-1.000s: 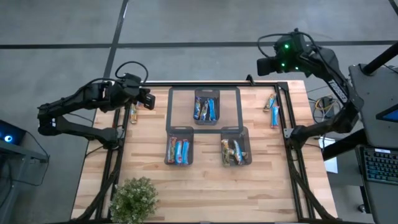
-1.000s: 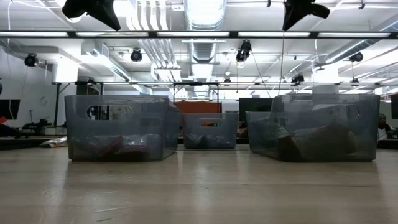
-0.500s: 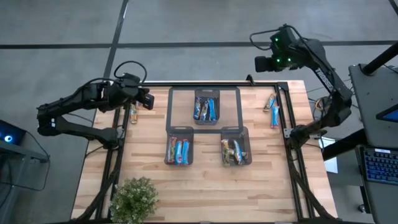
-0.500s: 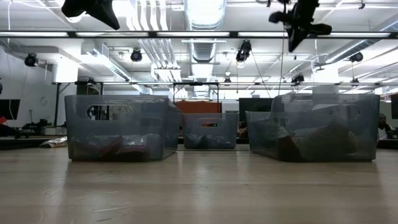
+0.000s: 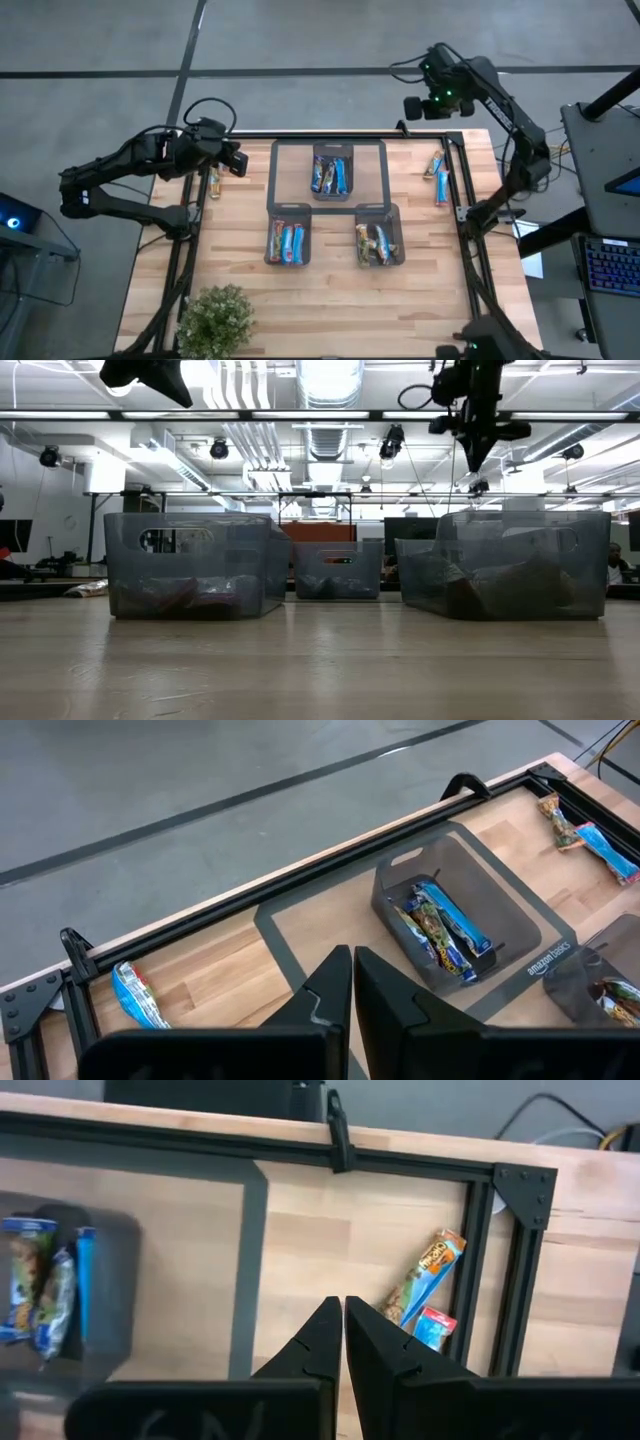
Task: Pick and place Granola Bars by type
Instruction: Put the orange granola bar into the bottom right black bin
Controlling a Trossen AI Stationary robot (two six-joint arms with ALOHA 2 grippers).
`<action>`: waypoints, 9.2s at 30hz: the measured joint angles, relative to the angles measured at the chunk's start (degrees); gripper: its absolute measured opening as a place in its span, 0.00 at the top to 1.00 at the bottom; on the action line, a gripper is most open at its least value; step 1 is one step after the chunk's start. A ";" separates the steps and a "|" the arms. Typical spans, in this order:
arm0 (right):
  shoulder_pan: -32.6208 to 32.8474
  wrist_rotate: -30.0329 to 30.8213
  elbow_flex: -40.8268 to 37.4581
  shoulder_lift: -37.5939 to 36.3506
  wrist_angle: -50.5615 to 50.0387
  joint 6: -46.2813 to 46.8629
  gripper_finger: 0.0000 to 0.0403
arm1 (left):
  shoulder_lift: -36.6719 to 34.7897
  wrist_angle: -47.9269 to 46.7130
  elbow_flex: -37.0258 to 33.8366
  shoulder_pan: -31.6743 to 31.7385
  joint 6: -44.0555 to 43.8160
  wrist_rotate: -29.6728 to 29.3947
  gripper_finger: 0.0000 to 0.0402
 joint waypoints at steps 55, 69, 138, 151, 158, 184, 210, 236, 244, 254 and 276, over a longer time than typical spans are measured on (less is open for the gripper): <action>1.57 0.26 -44.29 -35.83 1.67 24.25 0.92 | 0.00 0.02 0.00 -0.02 0.22 1.07 1.00; 1.57 -0.77 -48.20 -39.79 5.36 25.32 0.92 | 0.02 0.04 0.00 -0.02 -0.46 1.83 1.00; 23.23 25.93 -63.27 -25.06 32.70 51.25 0.31 | 0.04 0.04 -1.07 -0.02 1.66 1.73 1.00; 23.93 30.82 -67.60 -24.68 36.23 51.70 0.33 | 0.04 0.04 -1.07 -0.02 3.02 1.73 1.00; 23.93 30.82 -69.64 -21.29 42.63 51.03 0.33 | 0.02 0.04 -1.07 -0.02 3.02 1.72 1.00; 23.45 32.11 -69.88 -4.54 54.04 48.98 0.37 | 0.02 0.04 -1.09 -0.02 3.10 1.70 1.00; 20.24 32.93 -69.85 -3.41 57.25 47.36 0.45 | 0.02 0.07 -1.09 -0.01 2.91 1.72 1.00; 19.89 30.65 -69.77 -2.74 57.69 47.85 0.77 | 0.02 0.94 -1.09 0.00 2.86 1.73 1.00; 19.89 30.60 -69.80 -2.73 57.54 47.89 0.81 | 0.02 0.92 -1.09 -0.01 2.89 1.73 1.00; 19.89 30.21 -69.57 -3.52 57.32 46.96 0.83 | 0.02 0.93 -1.09 -0.01 2.91 1.73 1.00; 19.93 30.34 -69.72 -11.75 56.70 42.41 0.83 | 0.03 0.93 -1.09 -0.01 2.91 1.73 1.00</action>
